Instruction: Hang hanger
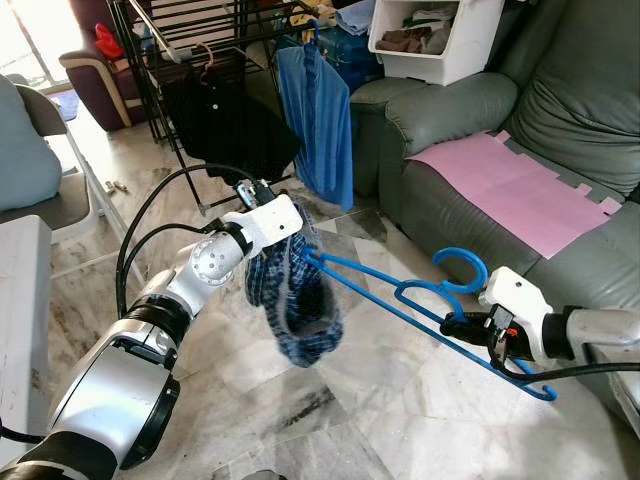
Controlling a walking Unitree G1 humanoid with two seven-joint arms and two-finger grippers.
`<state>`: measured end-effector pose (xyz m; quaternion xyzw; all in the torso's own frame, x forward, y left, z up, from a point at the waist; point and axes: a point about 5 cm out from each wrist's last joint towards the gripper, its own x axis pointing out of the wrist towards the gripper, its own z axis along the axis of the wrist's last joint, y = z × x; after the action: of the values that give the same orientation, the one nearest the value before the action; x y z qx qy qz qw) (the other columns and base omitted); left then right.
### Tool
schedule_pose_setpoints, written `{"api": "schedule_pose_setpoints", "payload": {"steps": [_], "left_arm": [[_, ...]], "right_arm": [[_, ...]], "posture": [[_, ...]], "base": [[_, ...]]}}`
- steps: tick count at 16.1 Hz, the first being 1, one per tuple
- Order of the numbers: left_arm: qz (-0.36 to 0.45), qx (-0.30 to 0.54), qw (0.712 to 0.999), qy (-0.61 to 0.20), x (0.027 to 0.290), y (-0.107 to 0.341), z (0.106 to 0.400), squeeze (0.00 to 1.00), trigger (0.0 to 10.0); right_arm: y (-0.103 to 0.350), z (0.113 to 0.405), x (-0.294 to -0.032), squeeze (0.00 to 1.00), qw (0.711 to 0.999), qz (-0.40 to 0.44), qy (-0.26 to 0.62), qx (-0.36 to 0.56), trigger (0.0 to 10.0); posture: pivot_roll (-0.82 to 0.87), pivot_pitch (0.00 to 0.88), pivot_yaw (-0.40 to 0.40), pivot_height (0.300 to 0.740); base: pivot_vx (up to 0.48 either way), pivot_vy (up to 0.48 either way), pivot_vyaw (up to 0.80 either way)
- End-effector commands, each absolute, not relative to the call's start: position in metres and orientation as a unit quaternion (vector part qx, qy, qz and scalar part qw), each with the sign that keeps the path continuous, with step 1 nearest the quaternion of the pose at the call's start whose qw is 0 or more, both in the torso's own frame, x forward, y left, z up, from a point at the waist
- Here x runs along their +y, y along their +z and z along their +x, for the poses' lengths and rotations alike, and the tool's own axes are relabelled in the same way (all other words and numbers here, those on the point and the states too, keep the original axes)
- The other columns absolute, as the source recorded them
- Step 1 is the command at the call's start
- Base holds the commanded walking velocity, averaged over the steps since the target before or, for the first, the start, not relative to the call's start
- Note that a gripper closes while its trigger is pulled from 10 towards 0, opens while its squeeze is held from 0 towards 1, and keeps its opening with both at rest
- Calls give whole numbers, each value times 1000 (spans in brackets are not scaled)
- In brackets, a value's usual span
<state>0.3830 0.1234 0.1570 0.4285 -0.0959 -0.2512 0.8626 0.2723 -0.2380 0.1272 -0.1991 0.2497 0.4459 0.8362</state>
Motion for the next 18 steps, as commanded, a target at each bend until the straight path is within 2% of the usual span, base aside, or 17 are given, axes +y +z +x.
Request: {"api": "schedule_pose_setpoints", "payload": {"steps": [1, 7, 10, 12, 15, 16, 18], "left_arm": [[423, -121, 863, -248, 125, 170, 385, 0, 10000], [373, -191, 858, -298, 106, 185, 373, 0, 10000], [349, -199, 860, -313, 98, 187, 368, 0, 10000], [347, -197, 863, -311, 96, 187, 368, 0, 10000], [320, -201, 878, -294, 95, 193, 369, 0, 10000], [307, -202, 884, -289, 97, 196, 369, 0, 10000], [302, -202, 886, -287, 98, 196, 369, 0, 10000]], "right_arm": [[128, 277, -238, 0, 845, -192, 438, 238, 10000], [108, 309, -226, 0, 896, -78, 378, 219, 10000], [104, 320, -213, 0, 899, -40, 380, 215, 10000], [98, 317, -205, 0, 886, -20, 403, 229, 10000], [78, 310, -215, 0, 891, 11, 362, 272, 10000], [72, 311, -227, 0, 910, 42, 302, 280, 10000], [71, 312, -233, 0, 918, 56, 272, 281, 10000]], "posture": [[-172, 0, 48, 740], [-153, 0, 39, 740], [-148, 0, 35, 740], [-153, 0, 36, 740], [-159, 0, 33, 740], [-160, 0, 33, 740], [-160, 0, 33, 740]], "base": [[0, 0, 0], [0, 0, 0], [0, 0, 0], [0, 0, 0], [0, 0, 0], [0, 0, 0], [0, 0, 0]]}}
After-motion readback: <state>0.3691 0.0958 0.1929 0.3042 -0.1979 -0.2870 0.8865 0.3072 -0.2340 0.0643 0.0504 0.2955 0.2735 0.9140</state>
